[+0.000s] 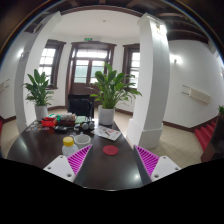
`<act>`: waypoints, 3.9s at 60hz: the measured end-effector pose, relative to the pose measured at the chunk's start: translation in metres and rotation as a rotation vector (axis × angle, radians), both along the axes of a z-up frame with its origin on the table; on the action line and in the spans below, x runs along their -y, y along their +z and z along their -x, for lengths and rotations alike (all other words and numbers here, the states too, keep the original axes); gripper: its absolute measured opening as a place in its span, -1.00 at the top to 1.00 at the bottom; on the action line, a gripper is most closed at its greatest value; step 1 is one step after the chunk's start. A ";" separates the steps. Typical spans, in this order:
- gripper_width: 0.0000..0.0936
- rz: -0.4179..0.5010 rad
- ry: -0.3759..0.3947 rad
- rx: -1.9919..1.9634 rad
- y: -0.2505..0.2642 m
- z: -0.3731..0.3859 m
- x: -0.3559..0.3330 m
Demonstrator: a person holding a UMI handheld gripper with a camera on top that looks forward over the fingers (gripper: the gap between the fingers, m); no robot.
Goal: Pour water
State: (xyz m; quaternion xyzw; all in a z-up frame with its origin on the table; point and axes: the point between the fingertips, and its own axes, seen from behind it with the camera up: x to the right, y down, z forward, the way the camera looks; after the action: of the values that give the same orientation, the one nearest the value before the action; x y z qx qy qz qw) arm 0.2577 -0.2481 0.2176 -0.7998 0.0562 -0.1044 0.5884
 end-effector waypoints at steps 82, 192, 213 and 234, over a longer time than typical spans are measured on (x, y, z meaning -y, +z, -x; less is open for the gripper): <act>0.08 -0.053 0.205 -0.090 -0.148 0.143 -0.145; 0.03 -0.199 0.064 -0.450 0.014 0.141 -0.288; 0.03 -0.063 -0.182 0.052 -0.011 -0.028 -0.264; 0.02 -0.007 -0.184 -0.068 -0.136 -0.085 -0.266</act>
State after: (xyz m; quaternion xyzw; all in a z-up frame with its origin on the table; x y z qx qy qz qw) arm 0.3423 0.0174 0.0819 -0.7923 0.1498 -0.1307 0.5769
